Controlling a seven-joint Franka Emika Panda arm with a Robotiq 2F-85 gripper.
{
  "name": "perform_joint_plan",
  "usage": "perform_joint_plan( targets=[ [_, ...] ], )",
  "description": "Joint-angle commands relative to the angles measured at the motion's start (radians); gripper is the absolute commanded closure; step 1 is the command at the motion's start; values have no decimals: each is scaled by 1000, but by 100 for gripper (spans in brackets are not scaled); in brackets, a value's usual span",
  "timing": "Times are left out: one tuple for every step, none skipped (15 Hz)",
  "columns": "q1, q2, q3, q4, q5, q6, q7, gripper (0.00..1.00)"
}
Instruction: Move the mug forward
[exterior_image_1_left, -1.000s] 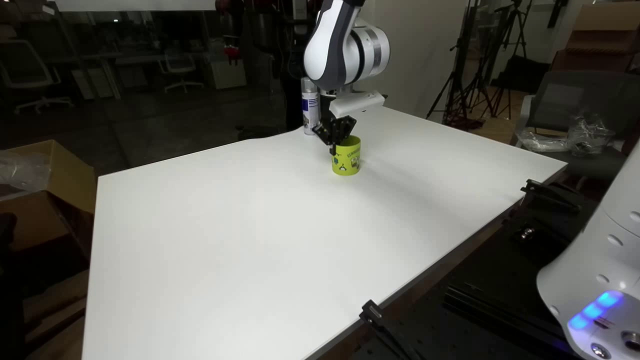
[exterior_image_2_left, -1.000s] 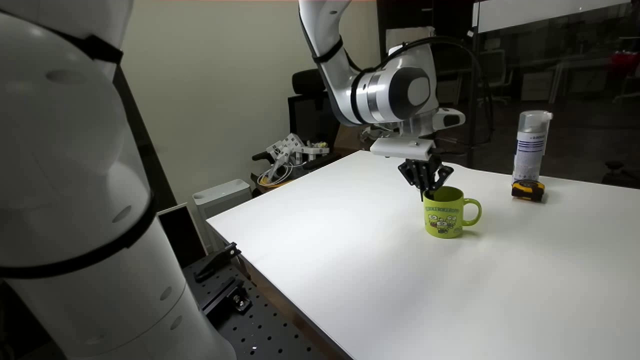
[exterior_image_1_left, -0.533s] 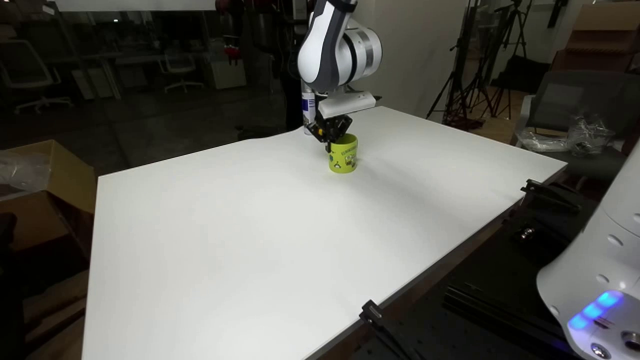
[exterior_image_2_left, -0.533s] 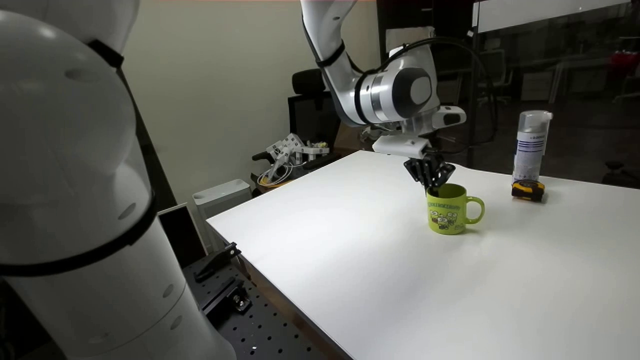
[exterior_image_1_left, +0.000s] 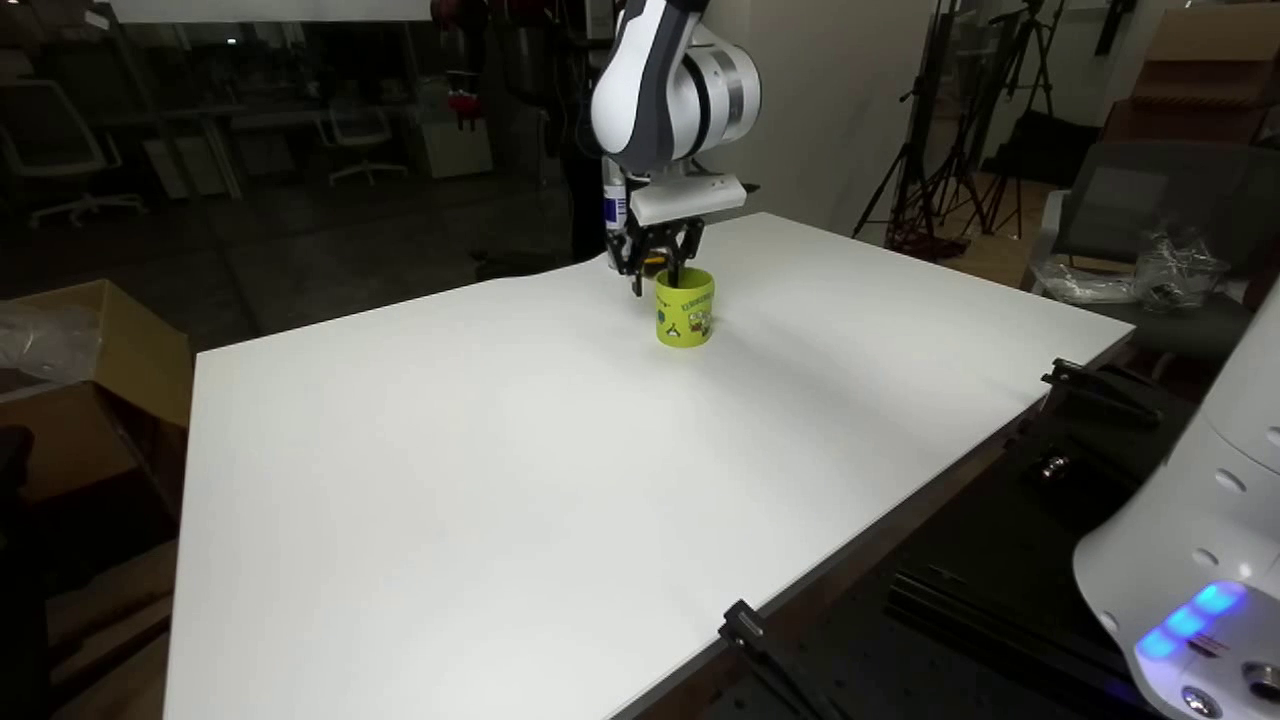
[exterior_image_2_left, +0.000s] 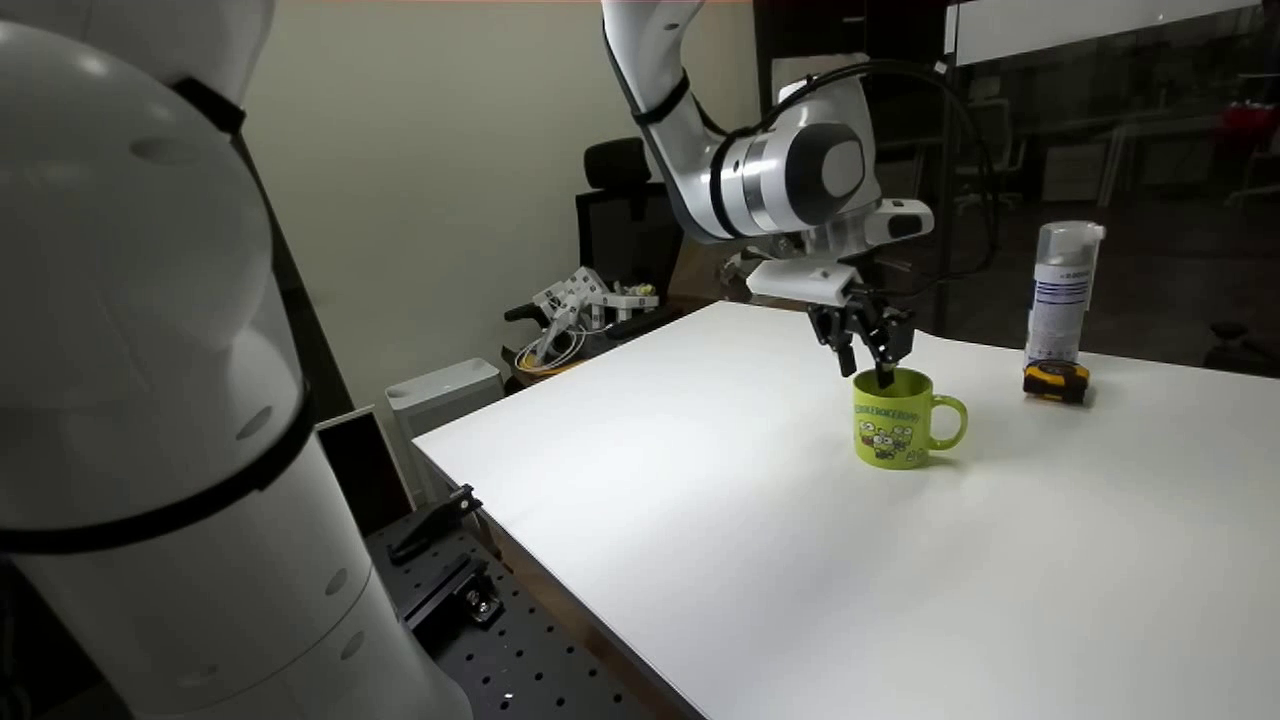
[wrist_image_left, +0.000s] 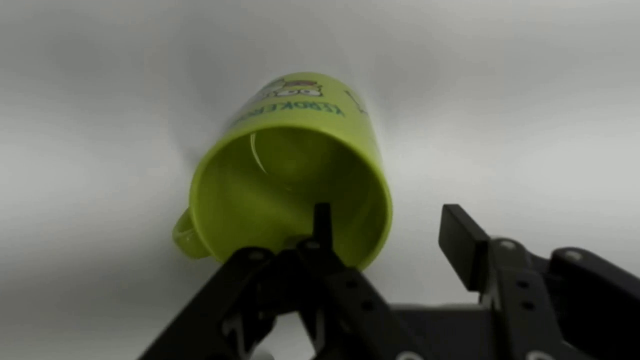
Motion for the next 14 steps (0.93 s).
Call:
perform_joint_plan(
  targets=[
    [11,-73,-5,-36,-7,-5,42,11],
    [6,-91,2,-46,-3,-7,37,3],
    [-1,-118,15,-61,4,-16,25,1],
    [-9,-141,29,-76,12,-20,12,0],
    [-21,-173,52,-95,27,-34,-7,0],
    [-30,-199,72,-111,41,-48,-21,0],
    [-44,-234,99,-133,64,-78,-45,0],
    [-49,-260,116,-151,81,-95,-56,0],
    [-47,-284,123,-167,85,-109,-59,0],
    [-41,-206,106,-106,58,-80,-35,0],
    [-43,-232,117,-124,63,-93,-39,0],
    [-44,-251,122,-139,66,-98,-42,0],
    [-45,-262,124,-148,68,-99,-44,0],
    [-46,-266,125,-153,70,-99,-47,0]
  ],
)
